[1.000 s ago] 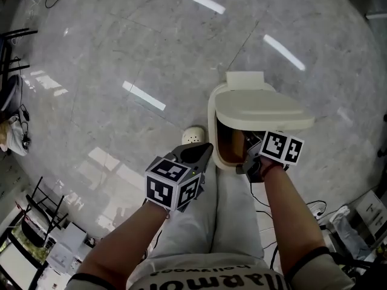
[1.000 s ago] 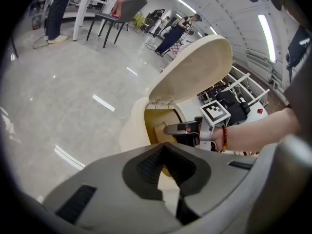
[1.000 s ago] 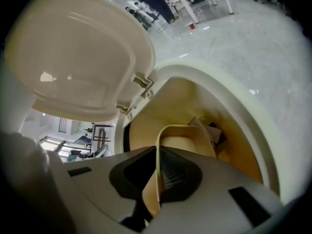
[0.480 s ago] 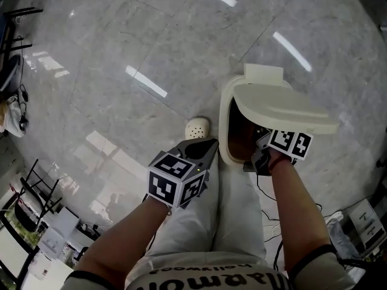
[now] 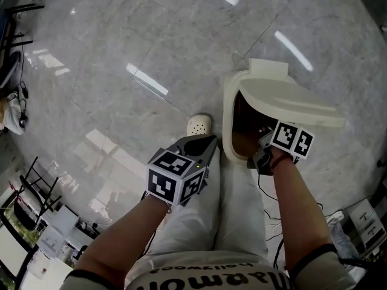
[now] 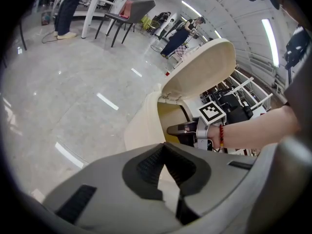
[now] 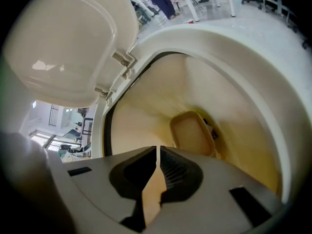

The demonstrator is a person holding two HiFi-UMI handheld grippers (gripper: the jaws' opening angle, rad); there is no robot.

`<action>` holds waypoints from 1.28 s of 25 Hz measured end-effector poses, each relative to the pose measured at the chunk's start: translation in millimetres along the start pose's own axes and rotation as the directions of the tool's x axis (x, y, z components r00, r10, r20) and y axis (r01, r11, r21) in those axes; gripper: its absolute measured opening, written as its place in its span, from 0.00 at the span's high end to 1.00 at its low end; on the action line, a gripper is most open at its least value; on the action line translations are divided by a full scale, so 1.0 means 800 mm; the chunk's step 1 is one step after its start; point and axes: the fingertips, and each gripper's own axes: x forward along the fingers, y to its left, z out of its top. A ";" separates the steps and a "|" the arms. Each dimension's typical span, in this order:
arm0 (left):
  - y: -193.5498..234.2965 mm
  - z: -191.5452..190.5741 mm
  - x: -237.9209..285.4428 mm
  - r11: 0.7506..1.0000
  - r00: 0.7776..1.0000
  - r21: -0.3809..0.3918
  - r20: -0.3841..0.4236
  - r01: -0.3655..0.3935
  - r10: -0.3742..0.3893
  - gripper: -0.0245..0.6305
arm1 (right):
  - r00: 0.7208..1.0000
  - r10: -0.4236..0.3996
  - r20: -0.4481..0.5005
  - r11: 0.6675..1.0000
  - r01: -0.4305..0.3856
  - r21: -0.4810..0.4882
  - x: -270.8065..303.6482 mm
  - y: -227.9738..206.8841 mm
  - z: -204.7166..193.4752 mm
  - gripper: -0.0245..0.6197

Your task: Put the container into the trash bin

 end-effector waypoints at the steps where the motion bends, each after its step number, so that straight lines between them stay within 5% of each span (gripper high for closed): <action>1: -0.001 -0.001 -0.001 1.000 1.000 0.003 -0.001 0.000 0.000 0.96 | 1.000 0.001 0.002 1.000 -0.001 -0.001 -0.002 0.001 -0.001 0.93; 10: -0.034 0.007 -0.029 0.997 1.000 0.075 0.008 0.007 -0.007 0.95 | 0.996 0.026 0.089 0.996 -0.033 0.078 -0.055 0.020 -0.004 0.93; 17: -0.057 0.041 -0.055 0.973 0.991 0.196 -0.016 -0.124 0.130 0.96 | 0.984 0.043 0.172 0.992 -0.063 0.111 -0.141 0.046 -0.005 0.93; 22: -0.107 0.074 -0.081 0.982 0.999 0.186 -0.032 -0.030 0.037 0.96 | 0.966 0.069 0.251 0.994 -0.088 0.065 -0.211 0.083 0.012 0.93; 28: -0.179 0.116 -0.136 0.962 0.999 0.268 -0.011 0.047 -0.045 0.96 | 0.914 0.068 0.400 0.990 -0.013 -0.139 -0.329 0.146 0.053 0.93; 32: -0.225 0.145 -0.179 0.937 0.998 0.347 0.009 0.048 -0.054 0.96 | 0.853 0.098 0.513 0.984 -0.006 -0.178 -0.419 0.198 0.078 0.96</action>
